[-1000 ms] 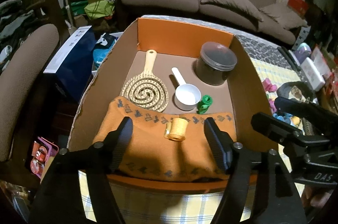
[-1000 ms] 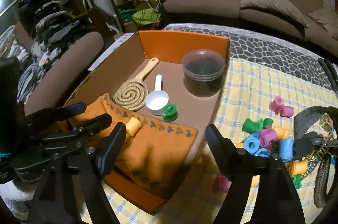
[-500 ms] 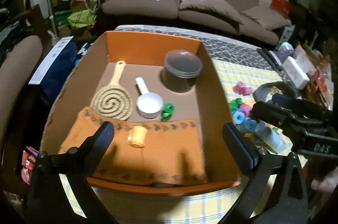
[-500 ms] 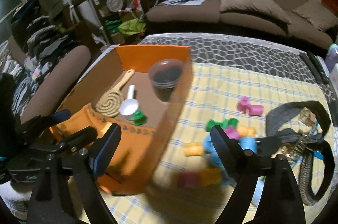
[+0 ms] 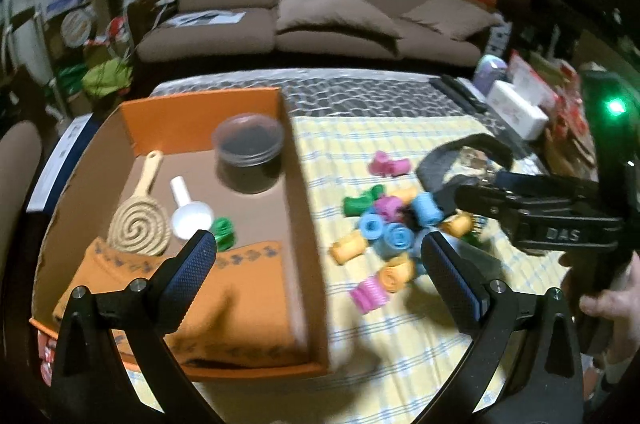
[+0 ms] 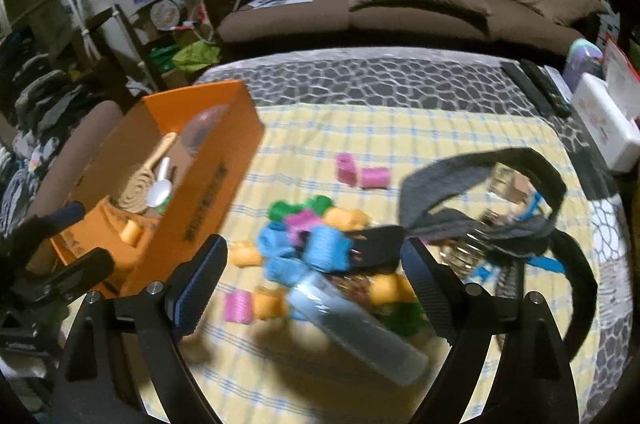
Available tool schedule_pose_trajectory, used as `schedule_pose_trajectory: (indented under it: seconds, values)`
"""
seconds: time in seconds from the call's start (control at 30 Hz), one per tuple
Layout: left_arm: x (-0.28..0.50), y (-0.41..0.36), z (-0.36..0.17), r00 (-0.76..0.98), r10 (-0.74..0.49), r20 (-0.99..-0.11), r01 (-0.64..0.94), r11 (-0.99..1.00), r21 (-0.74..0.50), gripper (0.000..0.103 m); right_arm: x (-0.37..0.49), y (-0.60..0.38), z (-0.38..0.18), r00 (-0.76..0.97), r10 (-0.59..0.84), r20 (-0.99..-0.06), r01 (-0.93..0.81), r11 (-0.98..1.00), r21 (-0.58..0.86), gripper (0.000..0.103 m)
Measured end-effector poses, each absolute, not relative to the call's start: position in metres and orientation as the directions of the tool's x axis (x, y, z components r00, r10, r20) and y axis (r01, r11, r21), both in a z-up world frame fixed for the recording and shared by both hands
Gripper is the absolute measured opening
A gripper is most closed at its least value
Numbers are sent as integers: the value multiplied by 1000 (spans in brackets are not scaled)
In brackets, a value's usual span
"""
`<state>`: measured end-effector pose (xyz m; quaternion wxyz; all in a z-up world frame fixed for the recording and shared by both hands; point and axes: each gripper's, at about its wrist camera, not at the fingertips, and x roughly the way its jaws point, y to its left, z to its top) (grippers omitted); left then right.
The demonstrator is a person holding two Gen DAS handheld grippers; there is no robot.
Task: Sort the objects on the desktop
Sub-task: 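Move both grippers back toward the pile of rollers and spray can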
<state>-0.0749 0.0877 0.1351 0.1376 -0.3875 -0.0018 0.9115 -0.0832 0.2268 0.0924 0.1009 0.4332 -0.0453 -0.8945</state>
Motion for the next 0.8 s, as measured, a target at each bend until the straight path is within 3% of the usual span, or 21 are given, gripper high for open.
schedule_pose_trajectory:
  seconds: [0.8]
  values:
    - [-62,201,99,-602,267,-753,-414,-910,8,102,-71,350,81,-602,-166,-781,-98,-956,278,90]
